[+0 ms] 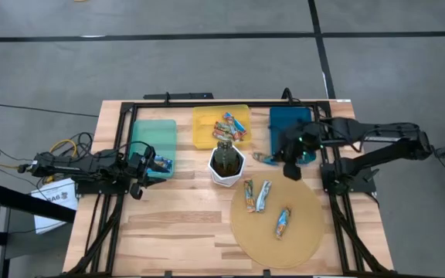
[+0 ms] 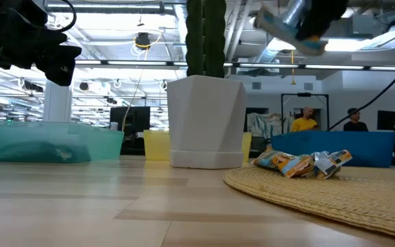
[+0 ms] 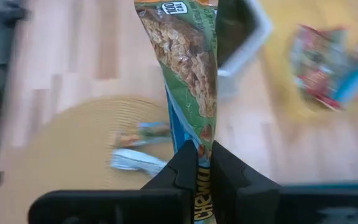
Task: Pick and place Granola Bars by type
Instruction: Put the orange granola bar into the blue bin
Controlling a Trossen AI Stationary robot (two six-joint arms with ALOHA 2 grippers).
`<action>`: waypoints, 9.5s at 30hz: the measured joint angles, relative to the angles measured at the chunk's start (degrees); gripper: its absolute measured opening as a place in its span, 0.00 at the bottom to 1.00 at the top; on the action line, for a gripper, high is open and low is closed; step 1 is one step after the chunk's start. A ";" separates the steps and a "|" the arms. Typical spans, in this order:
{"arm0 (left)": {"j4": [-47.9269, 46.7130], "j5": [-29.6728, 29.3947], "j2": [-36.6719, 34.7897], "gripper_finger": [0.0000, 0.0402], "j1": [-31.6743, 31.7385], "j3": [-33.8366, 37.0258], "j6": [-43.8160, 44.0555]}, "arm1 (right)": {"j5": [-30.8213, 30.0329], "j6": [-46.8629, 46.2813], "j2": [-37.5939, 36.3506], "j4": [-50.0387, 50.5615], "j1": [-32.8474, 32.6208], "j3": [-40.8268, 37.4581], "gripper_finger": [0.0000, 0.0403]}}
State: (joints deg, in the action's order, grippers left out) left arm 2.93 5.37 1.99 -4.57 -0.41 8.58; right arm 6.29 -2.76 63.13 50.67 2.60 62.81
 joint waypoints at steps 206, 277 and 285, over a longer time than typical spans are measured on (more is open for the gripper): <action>-0.03 -0.20 0.31 0.36 0.00 -0.01 0.00 | -9.67 14.29 32.69 -11.22 -40.09 -11.23 0.09; -0.03 -0.20 0.29 0.36 0.02 0.01 -0.02 | -3.20 1.05 3.58 3.99 26.23 -3.63 0.04; -0.03 -0.20 0.29 0.36 0.02 0.01 -0.01 | -6.40 16.10 7.31 14.67 28.29 -3.63 0.04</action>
State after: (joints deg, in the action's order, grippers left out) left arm 2.90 5.17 2.28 -4.56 -0.40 8.57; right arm -0.10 13.34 70.44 65.35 30.89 59.18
